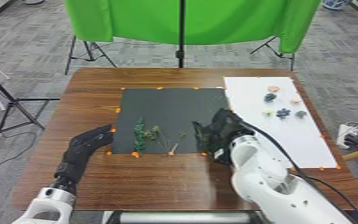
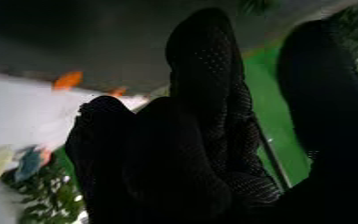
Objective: Arrange flowers
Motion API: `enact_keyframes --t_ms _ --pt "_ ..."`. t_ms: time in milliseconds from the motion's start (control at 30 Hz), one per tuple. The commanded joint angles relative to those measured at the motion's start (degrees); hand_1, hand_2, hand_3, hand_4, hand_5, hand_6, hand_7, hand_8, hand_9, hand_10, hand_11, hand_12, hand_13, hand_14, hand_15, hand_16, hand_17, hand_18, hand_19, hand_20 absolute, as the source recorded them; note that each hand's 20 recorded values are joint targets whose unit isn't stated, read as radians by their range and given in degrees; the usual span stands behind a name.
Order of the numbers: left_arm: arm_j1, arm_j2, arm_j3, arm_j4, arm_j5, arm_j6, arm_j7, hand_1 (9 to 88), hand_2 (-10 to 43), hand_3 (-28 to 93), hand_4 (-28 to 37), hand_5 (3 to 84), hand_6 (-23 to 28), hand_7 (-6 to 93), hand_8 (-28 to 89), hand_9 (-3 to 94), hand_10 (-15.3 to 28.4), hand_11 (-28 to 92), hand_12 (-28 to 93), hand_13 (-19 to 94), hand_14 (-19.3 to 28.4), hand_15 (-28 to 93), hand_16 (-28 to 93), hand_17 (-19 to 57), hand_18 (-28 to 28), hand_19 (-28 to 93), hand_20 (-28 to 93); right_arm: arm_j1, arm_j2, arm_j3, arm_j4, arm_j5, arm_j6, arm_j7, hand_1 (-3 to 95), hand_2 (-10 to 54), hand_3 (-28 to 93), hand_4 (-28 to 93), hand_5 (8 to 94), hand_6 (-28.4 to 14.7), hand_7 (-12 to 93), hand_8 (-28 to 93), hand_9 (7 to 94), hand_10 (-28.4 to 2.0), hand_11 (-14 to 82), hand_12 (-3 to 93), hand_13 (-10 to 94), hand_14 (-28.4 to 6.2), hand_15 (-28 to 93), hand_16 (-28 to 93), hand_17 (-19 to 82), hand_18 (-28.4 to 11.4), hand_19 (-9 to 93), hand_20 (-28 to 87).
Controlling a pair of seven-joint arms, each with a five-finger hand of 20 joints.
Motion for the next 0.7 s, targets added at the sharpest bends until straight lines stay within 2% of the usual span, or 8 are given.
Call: enact_keyframes --t_ms 33,100,233,300,433,567,700 --pt "0.5 -0.57 0.12 0.35 0.05 -0.5 -0.61 29.9 -1.8 62 -17.2 45.2 8.1 5.8 -4 41.8 15.2 18 12 31 20.0 26 -2 3.2 14.6 16 18 -0.3 4.6 4.8 -2.2 -4.5 5.5 0.6 33.0 -9.5 60 -12 76.1 -5.2 35 -6 86.4 -13.4 49.7 26.8 94 -3.1 64 33 72 -9.1 93 64" --pt "0.4 -0.49 0.14 0.37 0.0 -0.55 -0.57 30.0 -1.8 62 -17.2 45.2 8.2 5.7 -4 41.8 15.2 18 12 31 19.9 25 -2 3.2 14.6 16 18 1.4 6.3 5.1 -1.0 -6.3 7.1 0.7 32.6 -9.5 60 -11 74.0 -5.4 32 -6 84.8 -14.6 45.5 27.5 92 -3.5 63 35 70 -10.2 93 64" --pt "0.3 -0.41 0.23 0.37 0.02 -0.45 -0.51 30.0 -1.8 62 -17.2 45.2 8.1 5.7 -4 41.7 15.2 18 12 31 19.9 25 -2 3.2 14.7 16 18 3.8 9.3 6.6 0.8 -6.5 5.0 2.5 34.4 -9.5 62 -10 69.1 -5.4 24 -5 79.8 -16.1 29.0 26.8 87 -5.7 64 36 65 -12.0 93 65" --pt "0.3 -0.38 0.26 0.35 0.06 -0.45 -0.69 30.0 -1.8 62 -17.2 45.2 8.2 5.7 -4 41.7 15.1 18 12 31 20.0 25 -2 3.2 14.6 16 18 4.8 10.2 6.7 2.5 -6.5 5.1 3.1 35.0 -9.5 62 -10 66.4 -5.1 20 -5 76.8 -17.1 24.1 25.5 85 -6.5 64 36 63 -12.4 93 64" --pt "0.4 -0.25 0.18 0.3 -0.09 -0.43 -1.08 29.9 -1.8 62 -17.4 45.3 8.2 5.7 -4 41.8 15.1 18 12 31 20.0 25 -2 3.2 14.6 16 18 6.7 11.4 6.2 5.3 -5.9 0.1 3.8 35.5 -9.5 64 -10 62.7 -3.8 17 -6 72.1 -17.9 20.1 24.1 83 -7.4 65 36 62 -12.9 93 64" --pt "0.4 -0.11 0.12 0.28 -0.09 -0.42 -1.09 30.0 -1.6 62 -17.3 45.2 8.2 5.7 -4 41.7 15.1 18 12 31 20.0 25 -2 3.2 14.6 16 18 9.5 11.4 4.0 8.2 -4.6 -4.9 4.2 38.8 -9.5 67 -11 56.6 -0.7 15 -7 58.5 -18.5 15.7 23.7 77 -10.3 66 35 58 -15.1 93 62" --pt "0.4 -0.08 0.08 0.28 -0.11 -0.63 -1.17 29.9 -1.6 62 -17.3 44.9 8.0 5.8 -4 41.7 15.1 18 12 31 20.0 25 -2 3.1 14.6 16 18 10.0 11.7 2.5 10.5 -4.7 -6.3 4.2 39.7 -9.5 67 -12 54.2 -0.3 15 -7 56.3 -18.3 15.6 24.1 75 -10.5 67 35 58 -15.2 93 61"
